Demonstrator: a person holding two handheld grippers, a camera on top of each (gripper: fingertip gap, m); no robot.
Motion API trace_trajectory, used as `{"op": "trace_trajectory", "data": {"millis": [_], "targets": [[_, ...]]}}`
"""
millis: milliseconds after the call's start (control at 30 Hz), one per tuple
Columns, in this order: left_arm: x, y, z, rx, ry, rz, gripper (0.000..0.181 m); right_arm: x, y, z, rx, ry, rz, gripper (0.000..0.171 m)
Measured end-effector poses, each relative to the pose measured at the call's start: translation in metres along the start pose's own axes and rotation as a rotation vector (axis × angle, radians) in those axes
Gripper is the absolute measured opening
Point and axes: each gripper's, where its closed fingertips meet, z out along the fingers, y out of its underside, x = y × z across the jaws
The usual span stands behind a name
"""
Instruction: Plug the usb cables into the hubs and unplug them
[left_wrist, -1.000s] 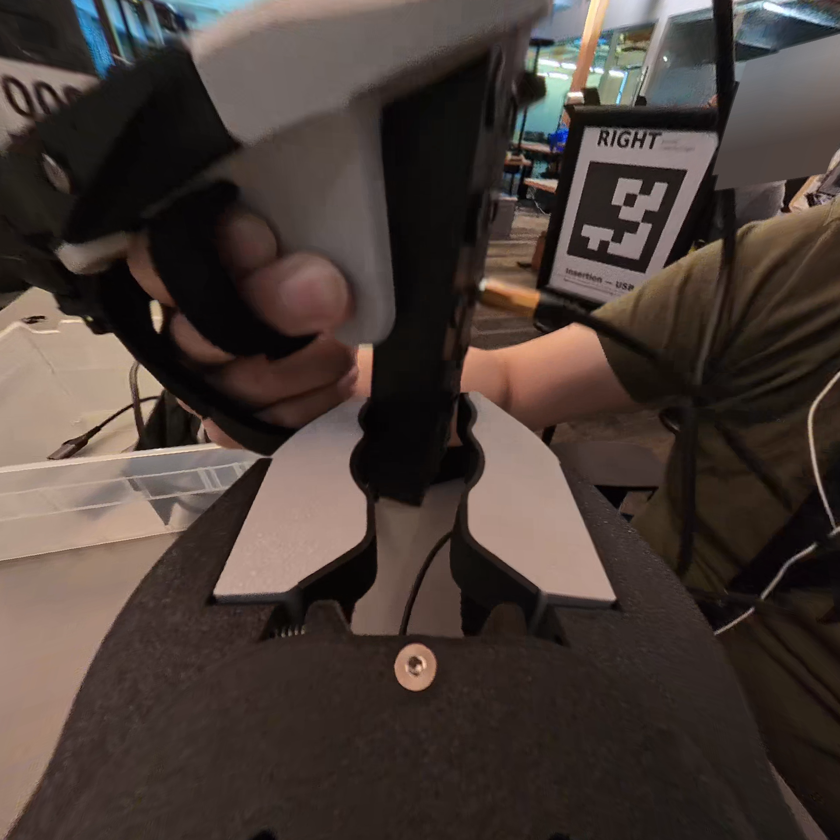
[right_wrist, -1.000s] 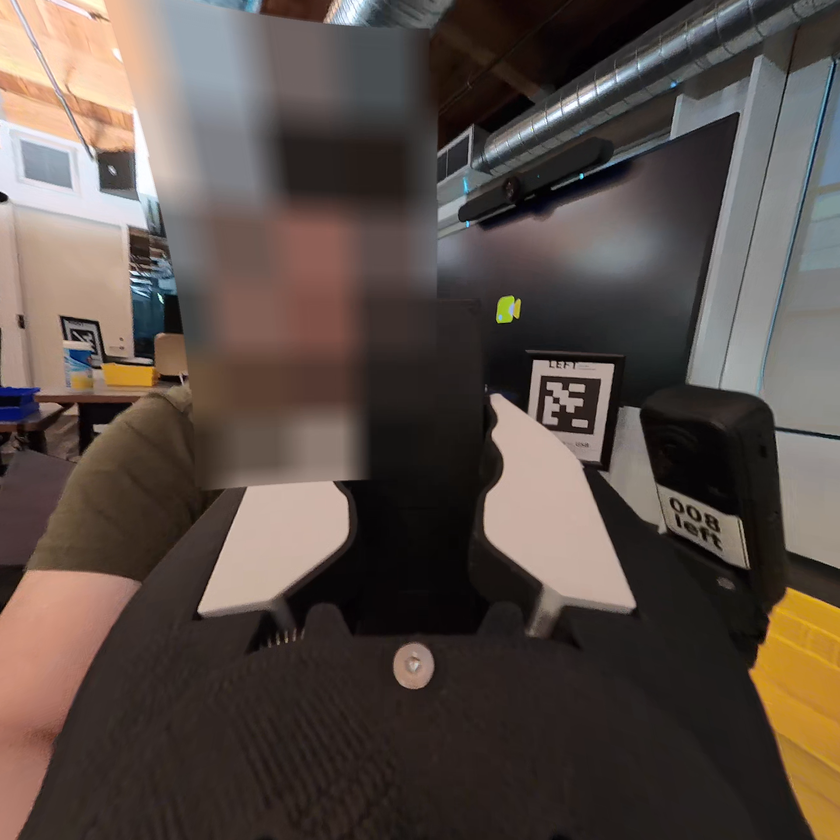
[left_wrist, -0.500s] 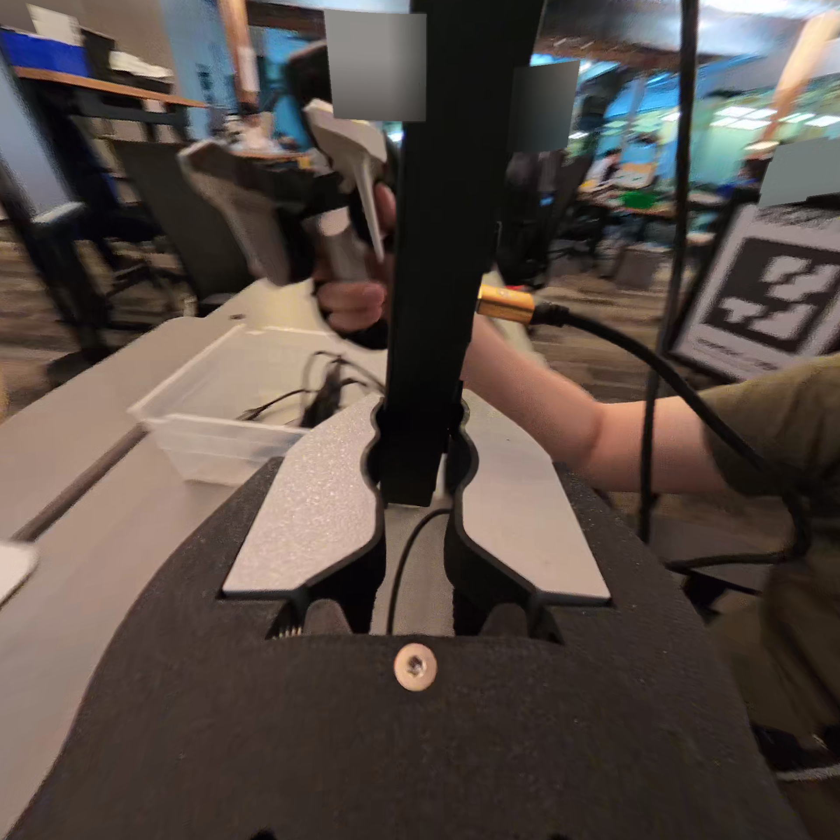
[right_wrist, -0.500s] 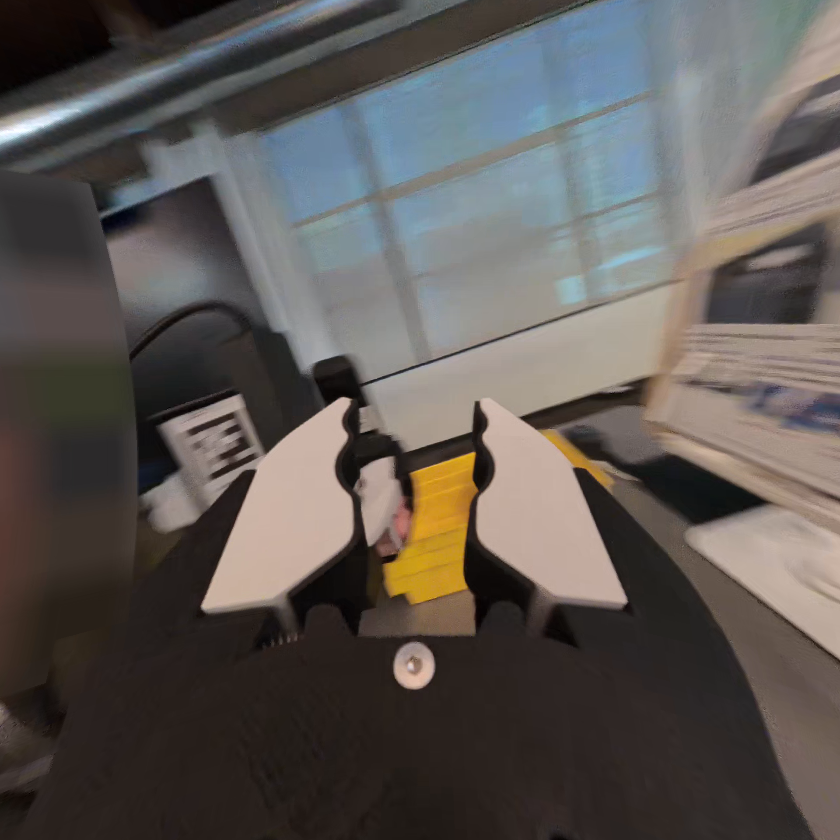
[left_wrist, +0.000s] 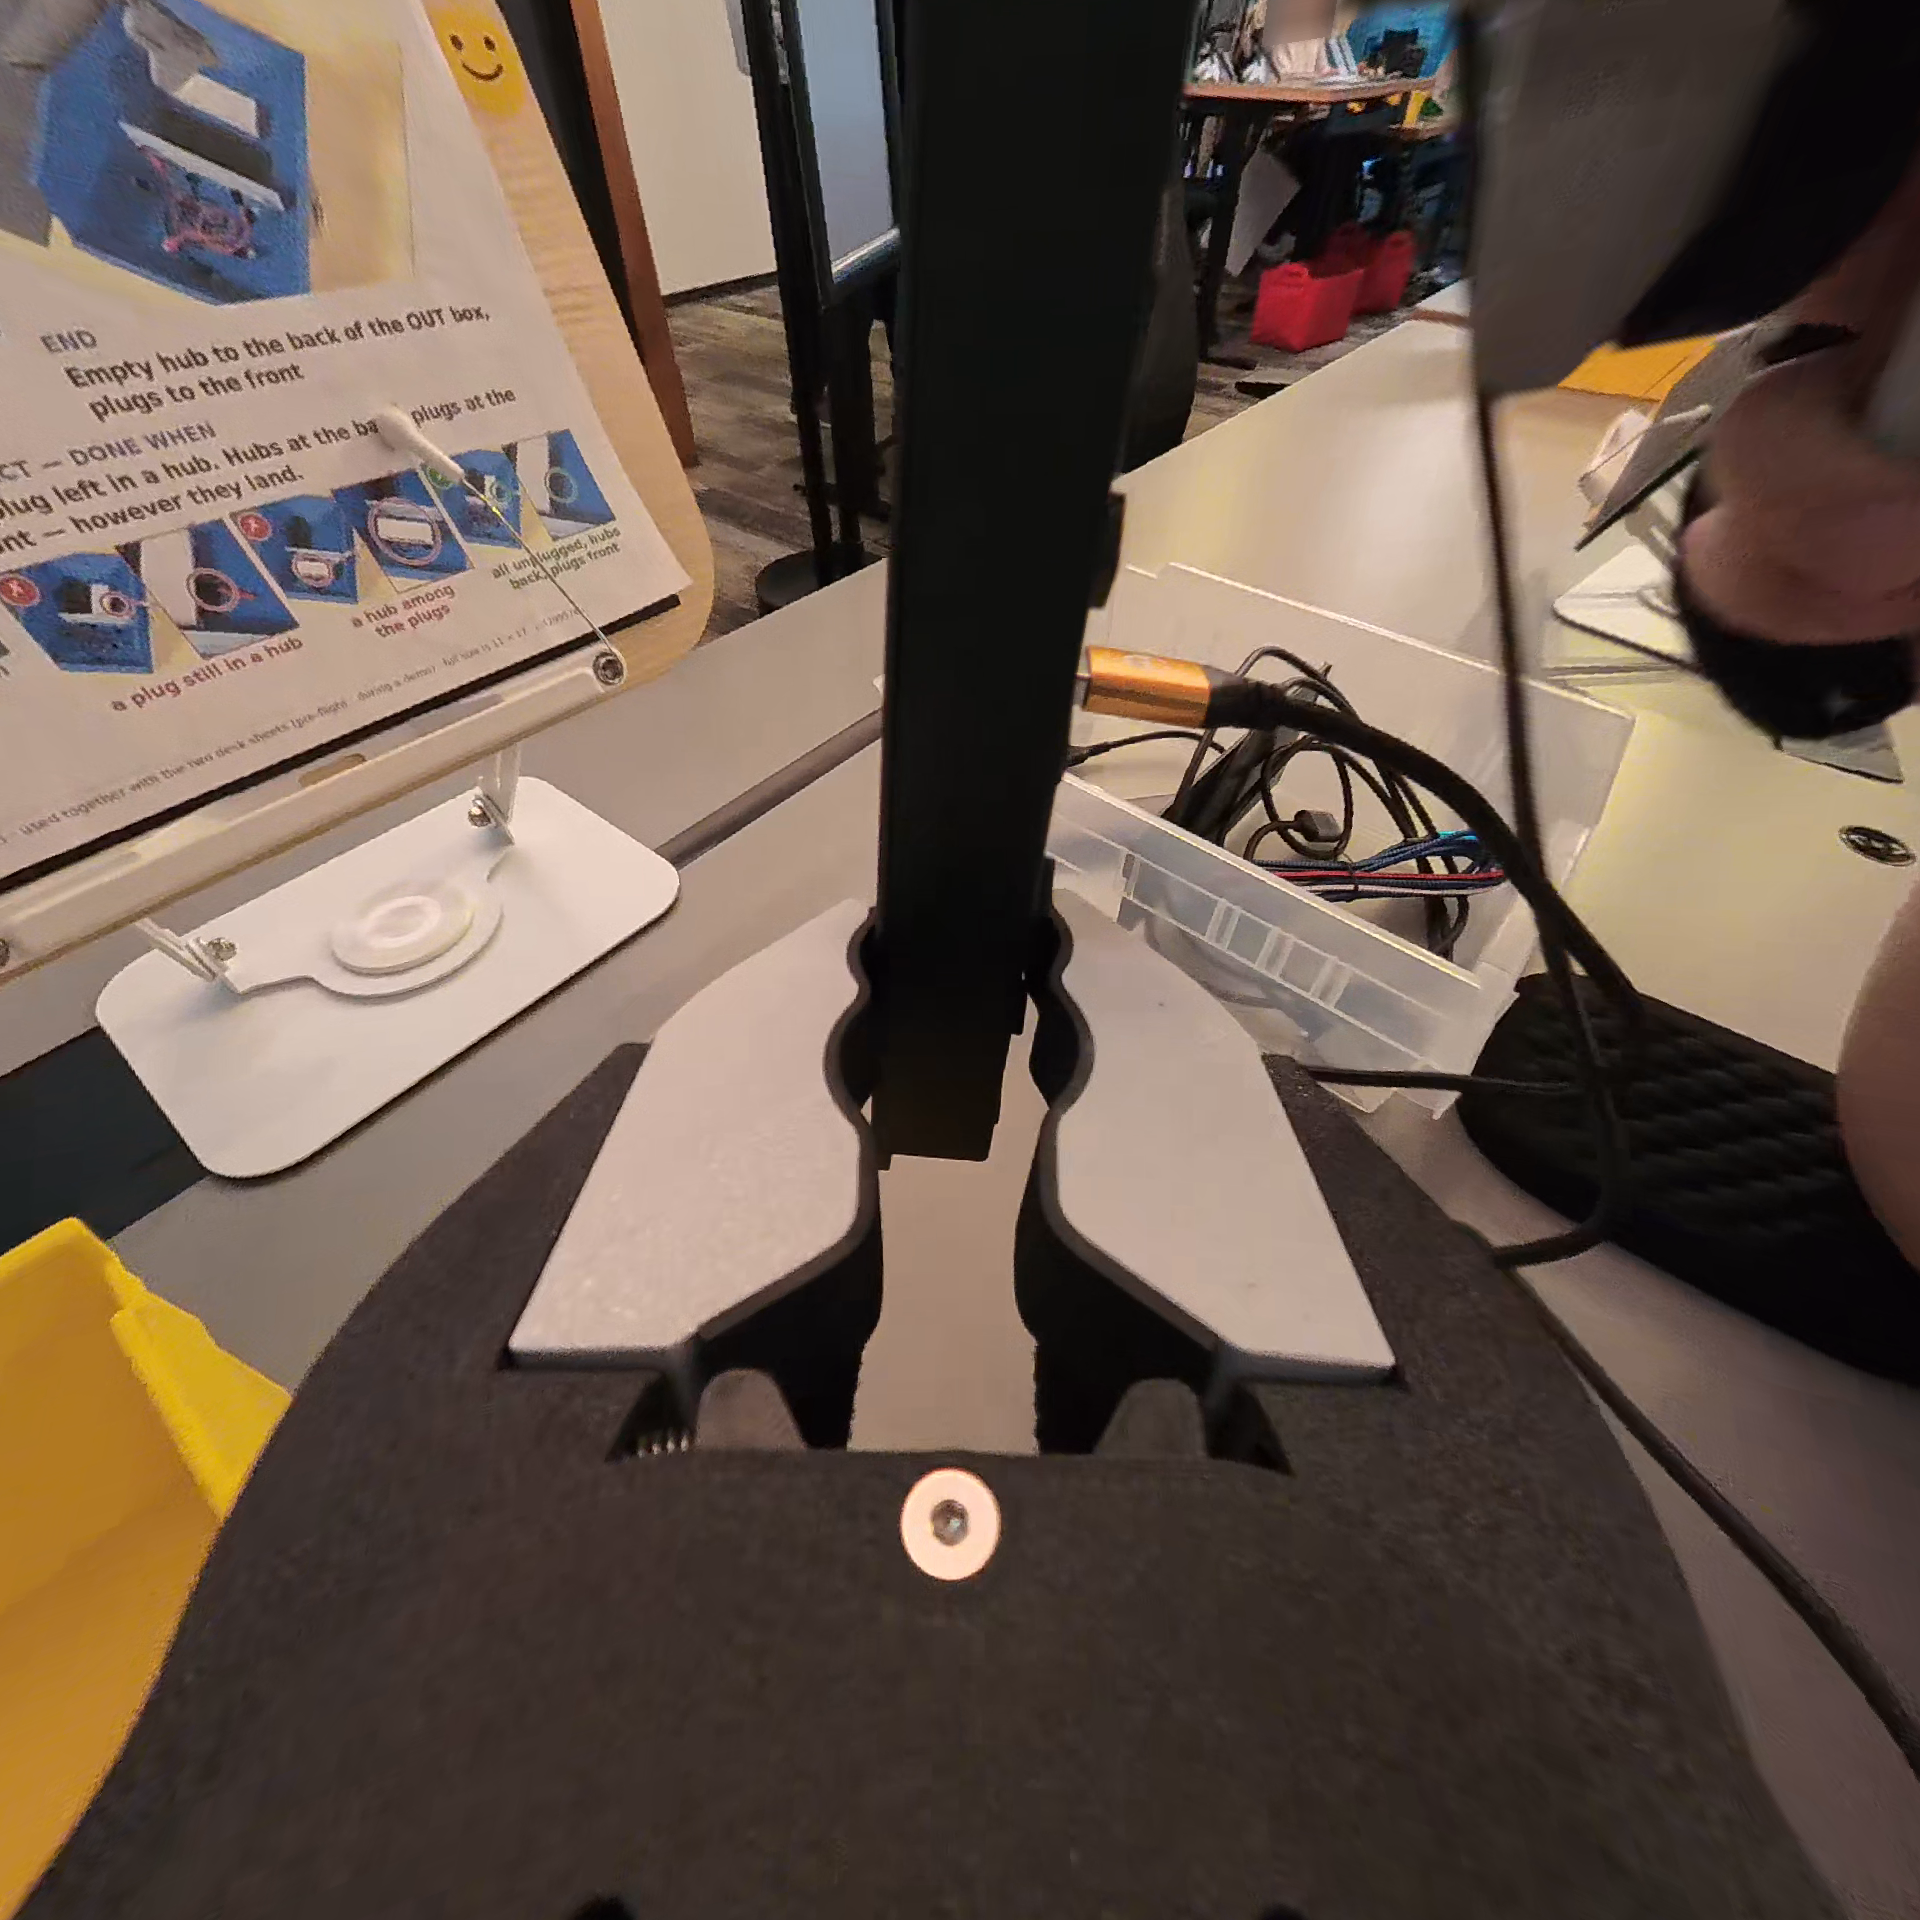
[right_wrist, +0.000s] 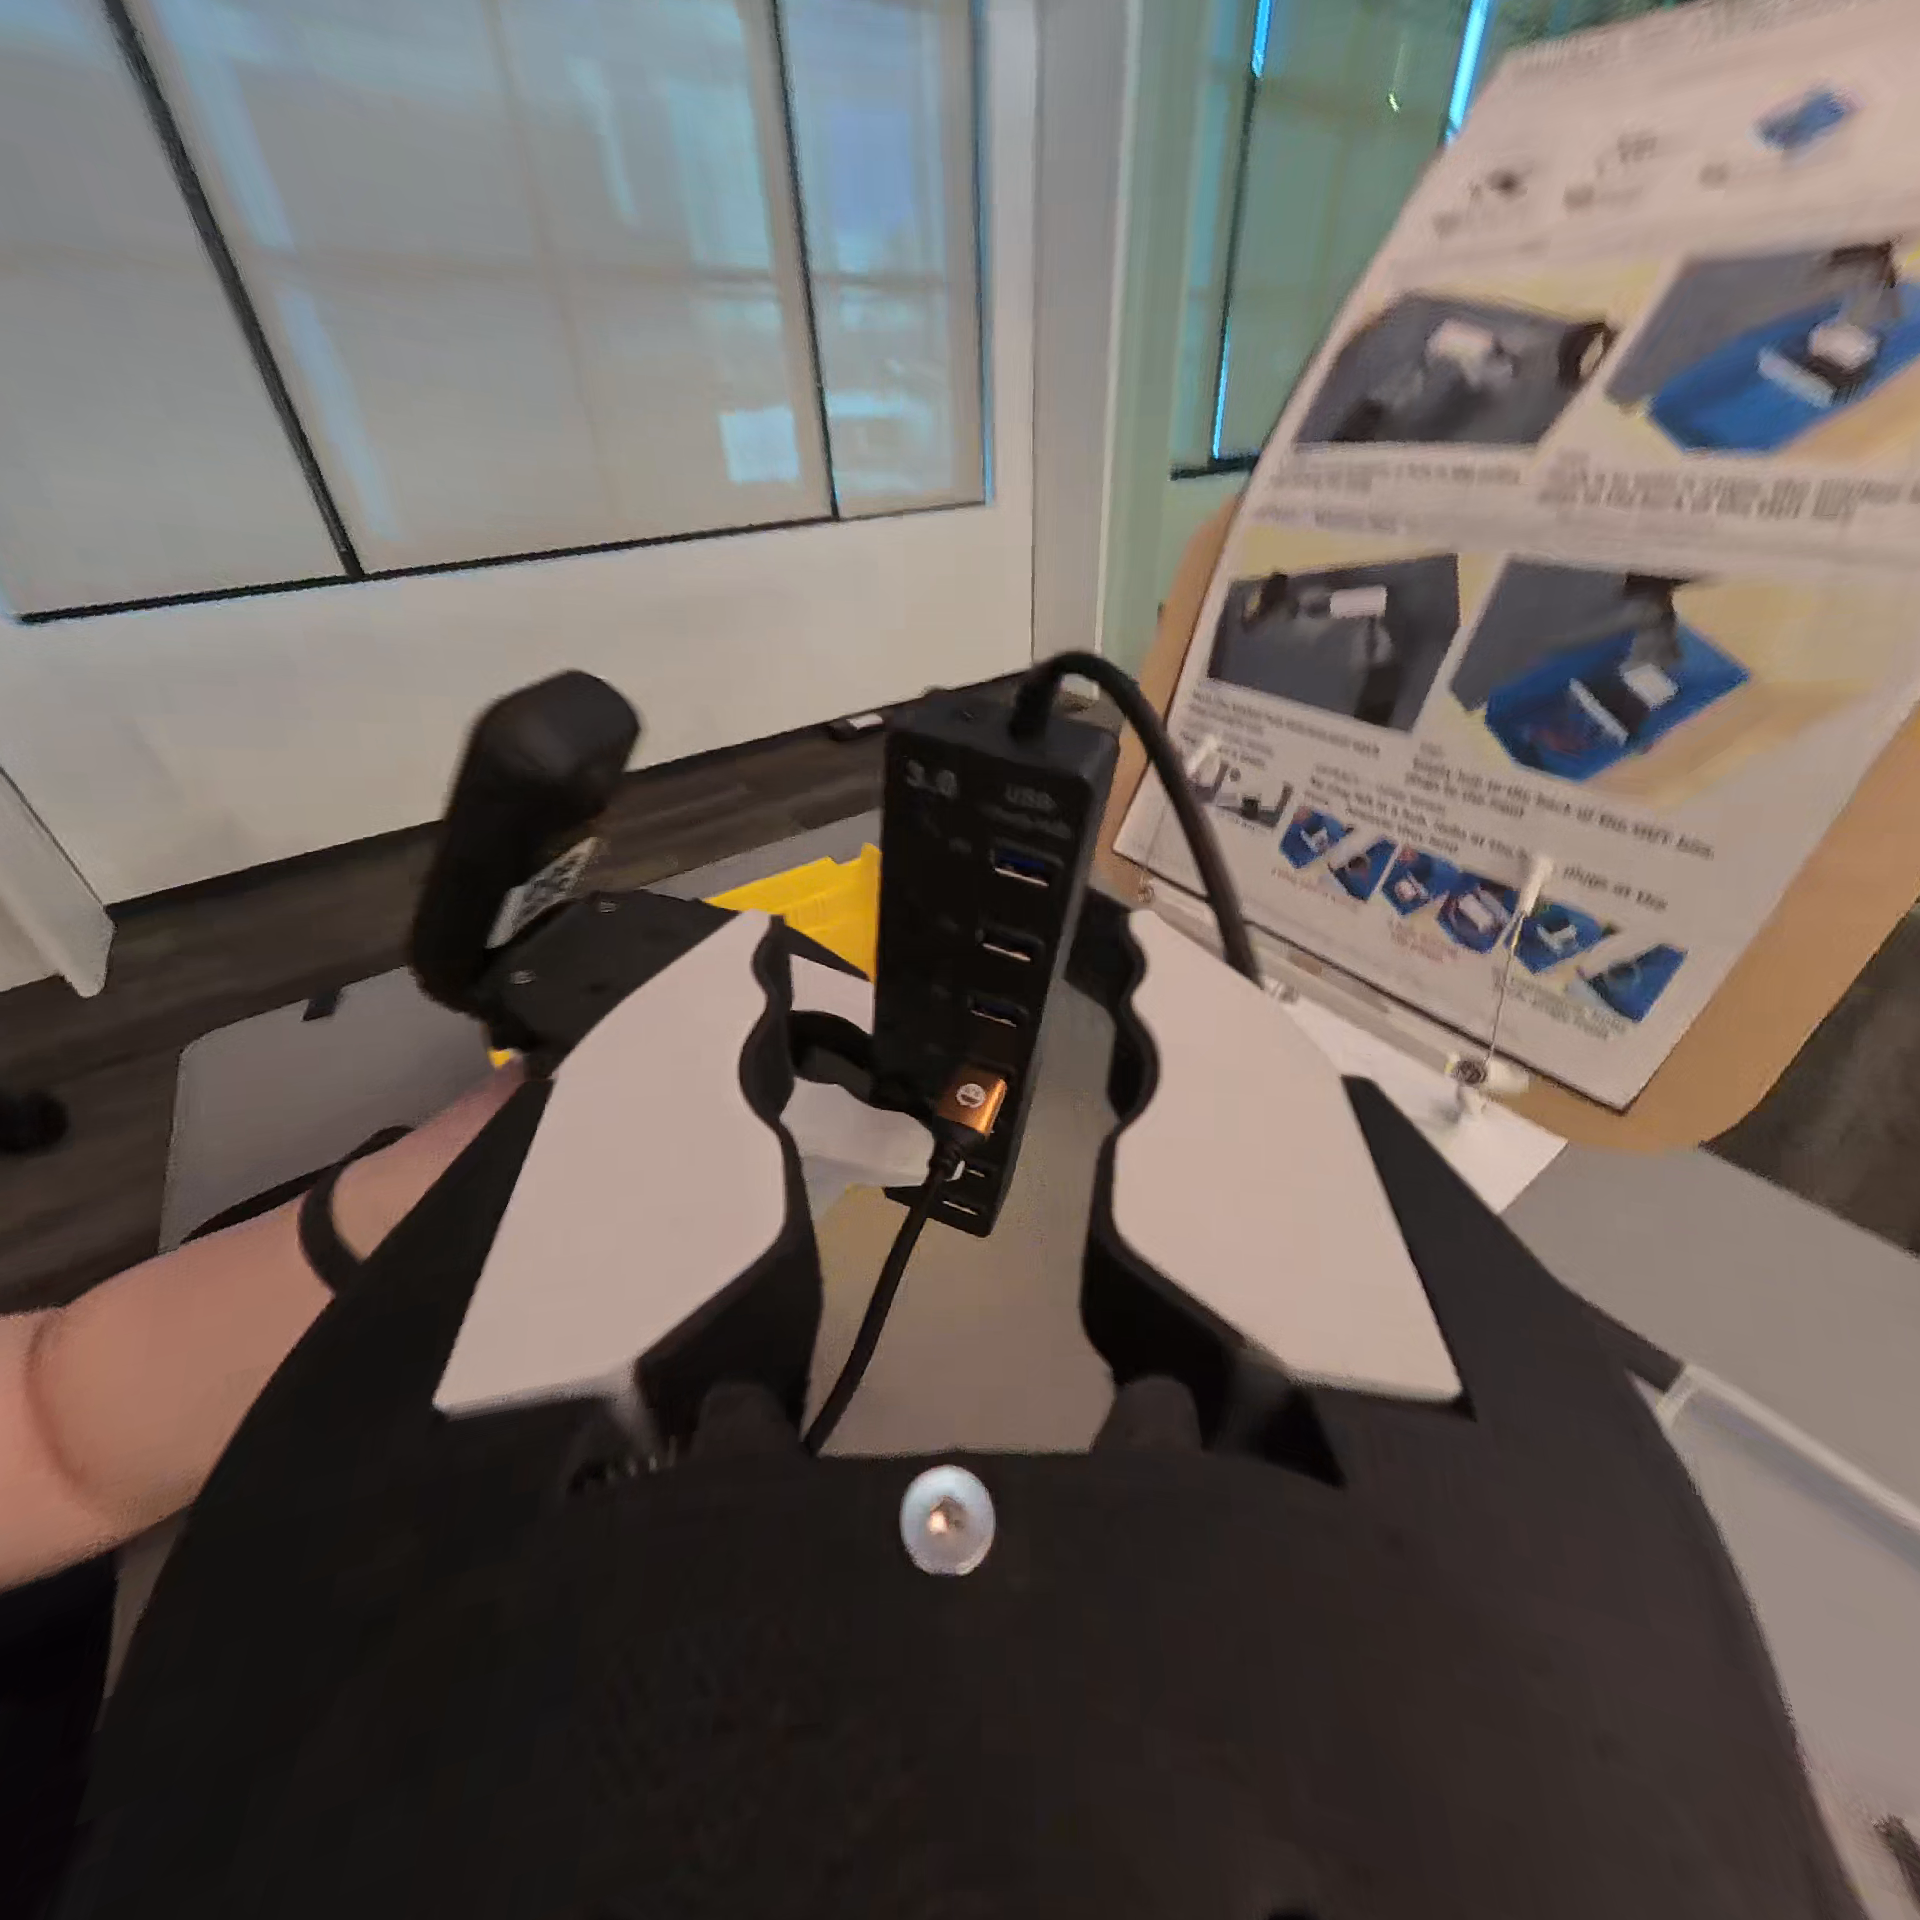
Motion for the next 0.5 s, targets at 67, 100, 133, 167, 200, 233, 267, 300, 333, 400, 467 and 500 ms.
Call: {"op": "trace_trajectory", "data": {"millis": [67, 100, 133, 167, 200, 233, 267, 300, 333, 400, 467, 500], "targets": [[0.004, 0.000, 0.002, -0.001, -0.003, 0.006, 0.026, 0.007, 0.013, 0.013, -0.012, 0.001, 0.073, 0.069], [0.006, 0.001, 0.003, -0.005, -0.010, 0.015, 0.026, 0.009, 0.019, 0.019, -0.019, -0.005, 0.114, 0.077], [0.008, 0.001, 0.004, -0.008, -0.022, 0.032, 0.026, 0.010, 0.023, 0.024, -0.018, -0.009, 0.146, 0.083], [0.010, 0.003, 0.006, -0.020, -0.038, 0.055, 0.026, 0.011, 0.025, 0.028, -0.008, -0.013, 0.166, 0.084], [0.012, 0.005, 0.008, -0.036, -0.058, 0.084, 0.026, 0.012, 0.026, 0.031, 0.010, -0.024, 0.183, 0.083], [0.014, 0.007, 0.010, -0.053, -0.081, 0.121, 0.026, 0.012, 0.028, 0.033, 0.015, -0.027, 0.193, 0.082], [0.016, 0.009, 0.012, -0.070, -0.102, 0.162, 0.026, 0.015, 0.031, 0.035, 0.006, -0.016, 0.190, 0.078], [0.018, 0.011, 0.015, -0.083, -0.121, 0.202, 0.025, 0.019, 0.034, 0.037, 0.002, -0.004, 0.177, 0.067], [0.019, 0.012, 0.016, -0.093, -0.141, 0.229, 0.025, 0.022, 0.035, 0.037, 0.014, -0.008, 0.174, 0.065], [0.019, 0.010, 0.018, -0.081, -0.153, 0.238, 0.026, 0.026, 0.035, 0.037, 0.037, -0.046, 0.232, 0.064], [0.017, 0.007, 0.017, -0.058, -0.157, 0.251, 0.026, 0.030, 0.036, 0.036, 0.036, -0.083, 0.299, 0.064], [0.016, 0.005, 0.016, -0.052, -0.165, 0.264, 0.026, 0.031, 0.037, 0.035, 0.032, -0.099, 0.328, 0.064]]}}
